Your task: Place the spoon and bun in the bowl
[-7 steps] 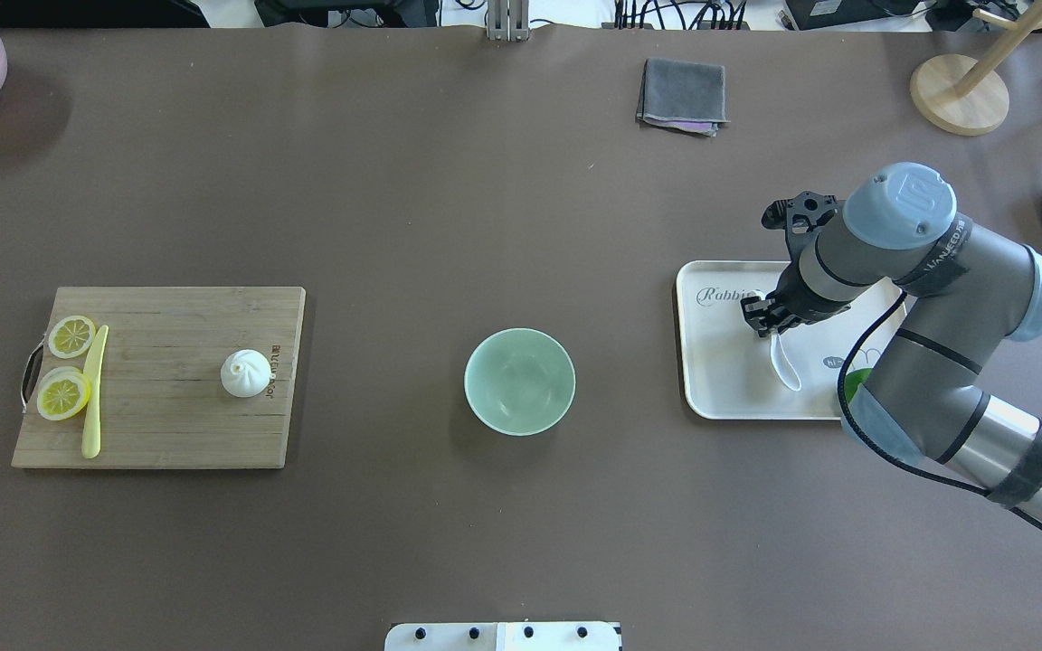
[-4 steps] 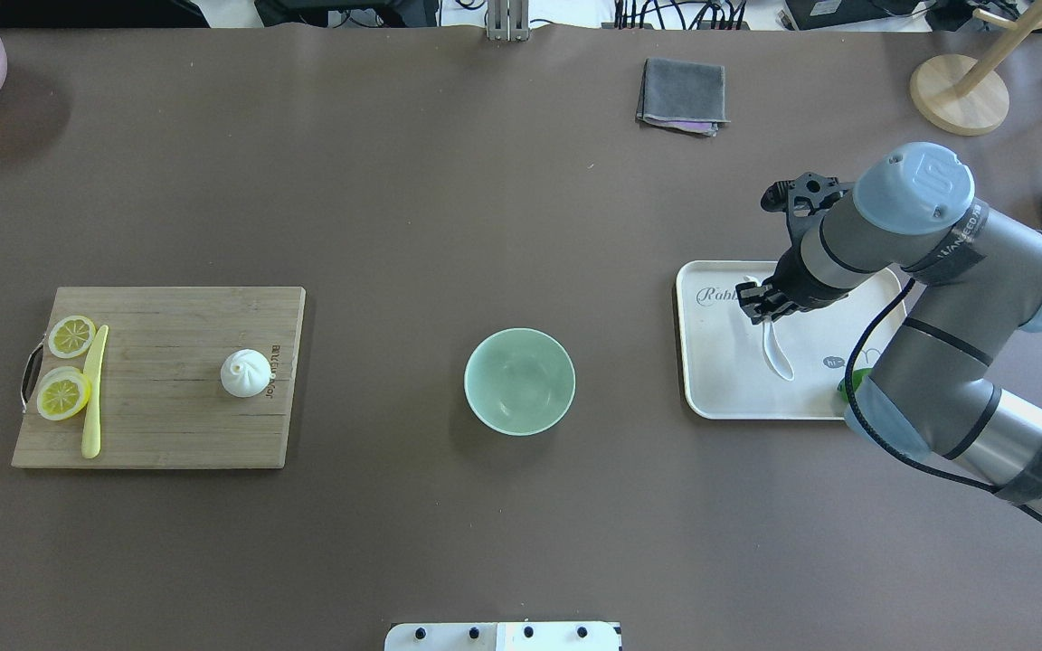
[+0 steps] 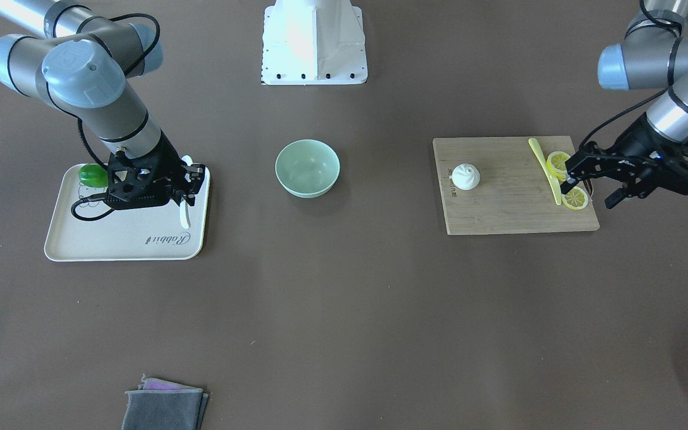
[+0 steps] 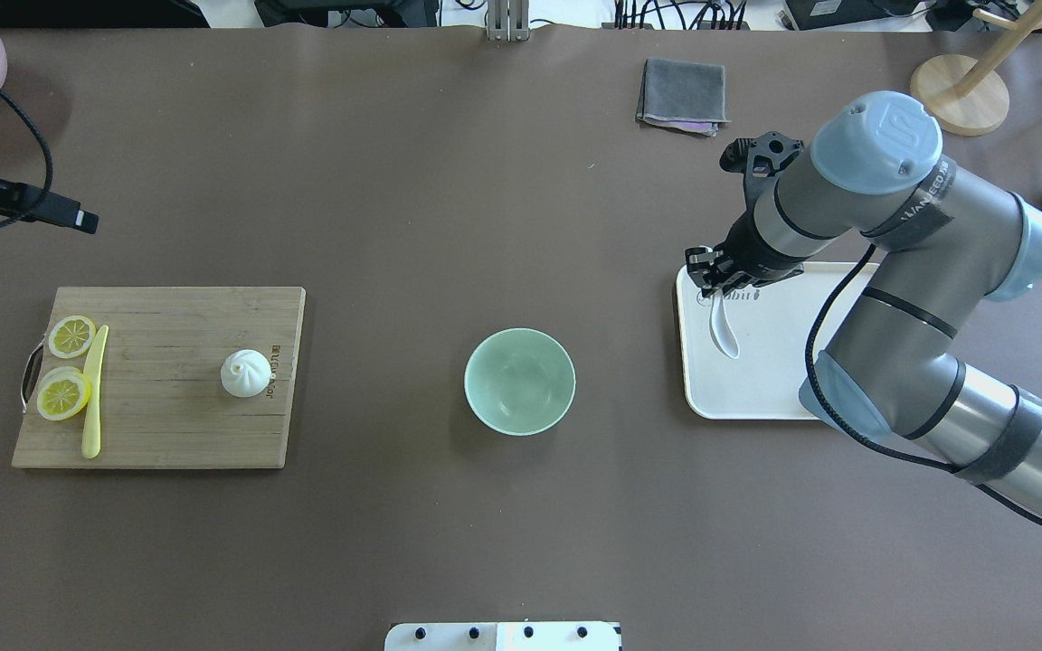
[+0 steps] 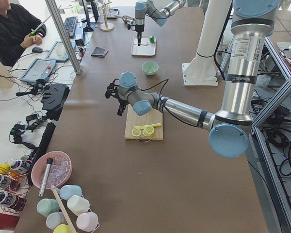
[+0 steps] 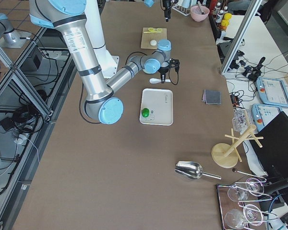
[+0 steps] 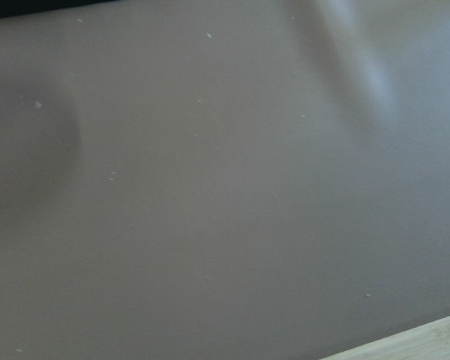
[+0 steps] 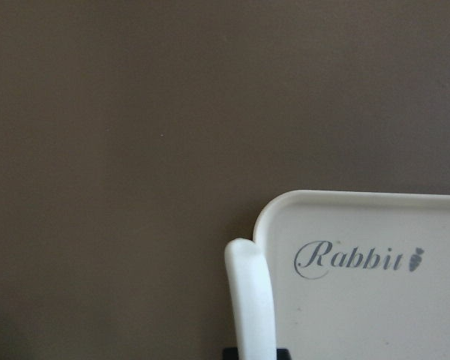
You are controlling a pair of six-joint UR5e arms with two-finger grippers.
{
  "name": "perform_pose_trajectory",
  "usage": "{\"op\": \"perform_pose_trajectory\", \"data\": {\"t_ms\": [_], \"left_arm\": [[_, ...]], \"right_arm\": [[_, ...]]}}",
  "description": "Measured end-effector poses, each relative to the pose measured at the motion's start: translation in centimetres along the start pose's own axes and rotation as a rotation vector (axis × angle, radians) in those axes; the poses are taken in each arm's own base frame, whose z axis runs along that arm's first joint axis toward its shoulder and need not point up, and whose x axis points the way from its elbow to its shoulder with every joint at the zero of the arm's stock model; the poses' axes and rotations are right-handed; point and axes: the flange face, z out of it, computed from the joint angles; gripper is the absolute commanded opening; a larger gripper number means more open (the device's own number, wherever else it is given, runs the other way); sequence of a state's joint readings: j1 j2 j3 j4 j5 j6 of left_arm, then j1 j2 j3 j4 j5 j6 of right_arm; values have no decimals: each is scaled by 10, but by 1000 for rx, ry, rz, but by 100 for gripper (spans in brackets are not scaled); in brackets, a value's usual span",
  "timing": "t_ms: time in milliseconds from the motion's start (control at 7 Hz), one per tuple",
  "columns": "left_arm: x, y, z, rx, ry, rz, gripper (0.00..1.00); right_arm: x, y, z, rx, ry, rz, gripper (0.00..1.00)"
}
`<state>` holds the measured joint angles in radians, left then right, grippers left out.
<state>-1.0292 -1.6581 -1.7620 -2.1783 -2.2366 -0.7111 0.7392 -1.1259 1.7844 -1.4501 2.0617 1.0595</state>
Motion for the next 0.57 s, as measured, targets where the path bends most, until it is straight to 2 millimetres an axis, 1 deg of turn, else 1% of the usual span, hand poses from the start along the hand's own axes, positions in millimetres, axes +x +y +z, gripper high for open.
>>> {"op": "perform_pose_trajectory", "data": {"t_ms": [286, 429, 571], "left_arm": [[53, 27, 24, -14, 14, -10, 98], [83, 40, 40, -13, 16, -17, 98], [114, 51, 60, -4, 11, -19, 97]], "right_arm": [[-43, 5, -12, -5, -25, 31, 0], [-57, 6, -16, -6, -31, 34, 0], [-67, 7, -19, -6, -37, 32, 0]]}}
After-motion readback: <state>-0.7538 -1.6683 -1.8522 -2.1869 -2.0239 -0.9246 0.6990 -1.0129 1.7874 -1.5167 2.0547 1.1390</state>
